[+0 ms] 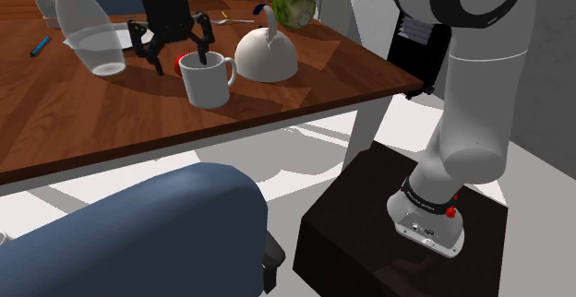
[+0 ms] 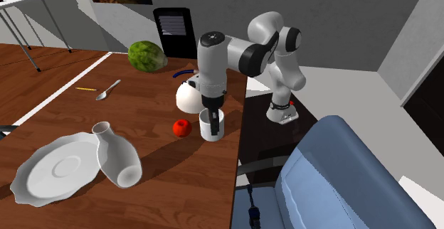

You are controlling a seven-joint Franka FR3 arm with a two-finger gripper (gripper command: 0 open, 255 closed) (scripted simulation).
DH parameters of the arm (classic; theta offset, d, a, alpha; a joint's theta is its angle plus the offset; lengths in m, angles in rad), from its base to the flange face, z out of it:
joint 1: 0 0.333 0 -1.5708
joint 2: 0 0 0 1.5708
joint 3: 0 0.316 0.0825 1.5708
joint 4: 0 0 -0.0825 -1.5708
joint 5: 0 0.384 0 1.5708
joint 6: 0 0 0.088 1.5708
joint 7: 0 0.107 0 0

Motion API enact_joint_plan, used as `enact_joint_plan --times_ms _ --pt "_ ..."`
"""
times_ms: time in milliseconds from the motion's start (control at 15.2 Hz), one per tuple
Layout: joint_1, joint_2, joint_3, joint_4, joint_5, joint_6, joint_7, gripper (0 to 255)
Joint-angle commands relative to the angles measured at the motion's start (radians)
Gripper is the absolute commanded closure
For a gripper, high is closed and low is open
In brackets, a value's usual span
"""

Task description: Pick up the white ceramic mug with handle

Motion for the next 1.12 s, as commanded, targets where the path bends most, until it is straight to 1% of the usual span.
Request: enact_joint_plan --times_ms 0,132,198,792,1056 --pt "-0.008 -0.012 0.000 -0.053 0.005 0.042 0.000 0" --pt "-0.008 -0.012 -0.001 -0.053 0.005 0.042 0.000 0" --pt "-0.007 -0.010 0.000 -0.050 0.004 0.040 0.000 255" --pt "-0.008 -0.012 -0.001 -0.053 0.005 0.042 0.000 255" --pt "0.004 0.006 0.000 0.027 -0.003 -0.021 0.000 255"
